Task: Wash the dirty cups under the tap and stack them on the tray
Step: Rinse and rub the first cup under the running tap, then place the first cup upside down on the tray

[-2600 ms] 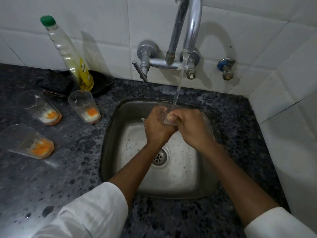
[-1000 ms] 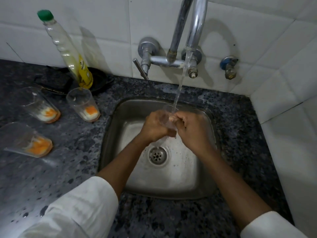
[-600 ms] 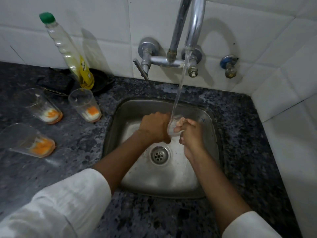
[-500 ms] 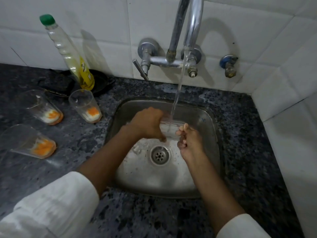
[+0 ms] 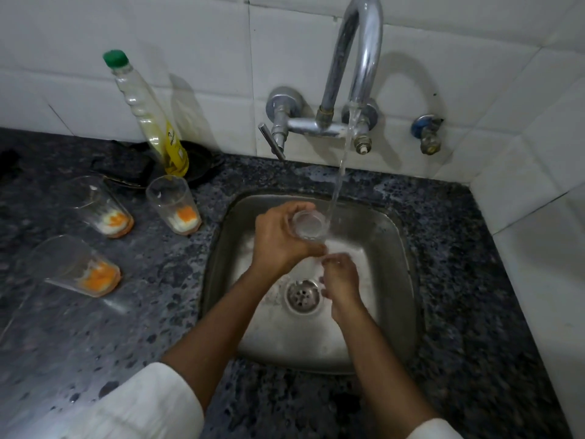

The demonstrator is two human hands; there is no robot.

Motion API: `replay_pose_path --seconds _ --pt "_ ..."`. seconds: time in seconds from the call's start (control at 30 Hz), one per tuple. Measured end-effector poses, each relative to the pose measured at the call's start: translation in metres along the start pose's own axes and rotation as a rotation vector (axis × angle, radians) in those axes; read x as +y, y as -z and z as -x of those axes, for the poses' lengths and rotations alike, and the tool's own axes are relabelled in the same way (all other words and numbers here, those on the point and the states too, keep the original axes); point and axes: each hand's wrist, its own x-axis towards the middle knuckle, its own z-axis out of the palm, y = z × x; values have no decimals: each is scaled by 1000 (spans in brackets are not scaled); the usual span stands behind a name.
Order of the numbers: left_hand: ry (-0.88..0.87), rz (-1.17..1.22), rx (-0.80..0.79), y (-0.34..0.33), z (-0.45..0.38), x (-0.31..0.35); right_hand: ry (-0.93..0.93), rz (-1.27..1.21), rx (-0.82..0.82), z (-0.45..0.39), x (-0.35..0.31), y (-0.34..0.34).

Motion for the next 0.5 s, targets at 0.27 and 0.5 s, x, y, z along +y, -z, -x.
replay_pose_path --seconds 0.27,0.5 --pt "190 41 154 62 -4 -36 844 762 289 36 -137 -52" --pt "127 86 121 86 3 -41 638 516 327 -6 -174 -84"
